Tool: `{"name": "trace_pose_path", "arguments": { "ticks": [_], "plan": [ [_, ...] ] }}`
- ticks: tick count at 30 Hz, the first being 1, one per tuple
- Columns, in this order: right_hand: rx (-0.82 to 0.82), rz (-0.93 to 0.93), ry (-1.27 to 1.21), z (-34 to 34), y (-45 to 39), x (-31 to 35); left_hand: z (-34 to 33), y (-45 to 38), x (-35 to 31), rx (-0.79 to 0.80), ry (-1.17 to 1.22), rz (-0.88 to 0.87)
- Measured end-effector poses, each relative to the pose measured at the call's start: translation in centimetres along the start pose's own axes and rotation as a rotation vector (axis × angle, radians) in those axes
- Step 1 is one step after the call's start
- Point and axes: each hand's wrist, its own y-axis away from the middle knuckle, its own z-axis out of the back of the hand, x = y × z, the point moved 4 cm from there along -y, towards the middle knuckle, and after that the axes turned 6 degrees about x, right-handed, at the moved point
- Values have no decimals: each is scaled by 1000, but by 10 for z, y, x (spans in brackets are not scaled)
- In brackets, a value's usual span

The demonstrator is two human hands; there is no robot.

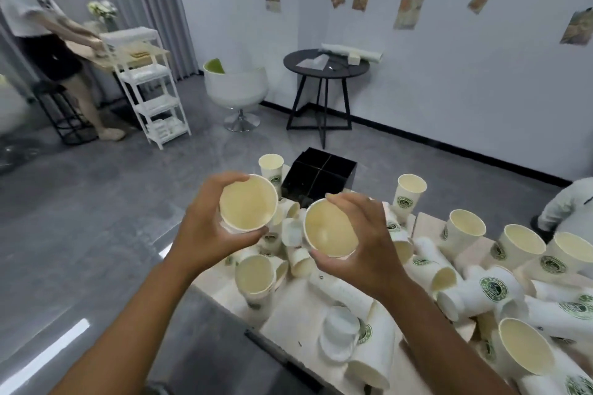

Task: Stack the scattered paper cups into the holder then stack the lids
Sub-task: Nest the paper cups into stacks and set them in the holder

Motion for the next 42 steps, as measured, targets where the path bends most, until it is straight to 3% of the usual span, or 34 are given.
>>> {"name": "trace_pose_path", "arguments": {
  "ticks": [5,13,23,29,42],
  "plan": [
    [83,54,-82,-47,-37,28,49,0,25,-82,-44,47],
    [206,-27,-142,-108,-50,33,80,4,53,-180,32,66],
    [383,-220,-112,-159,-29,16,90,-10,58,-187,157,39],
    [439,-270,-91,-180,-3,2,69,3,50,-83,233,40],
    [110,-144,-210,-128,-4,17,1,29,61,166,210,132]
  ]
}}
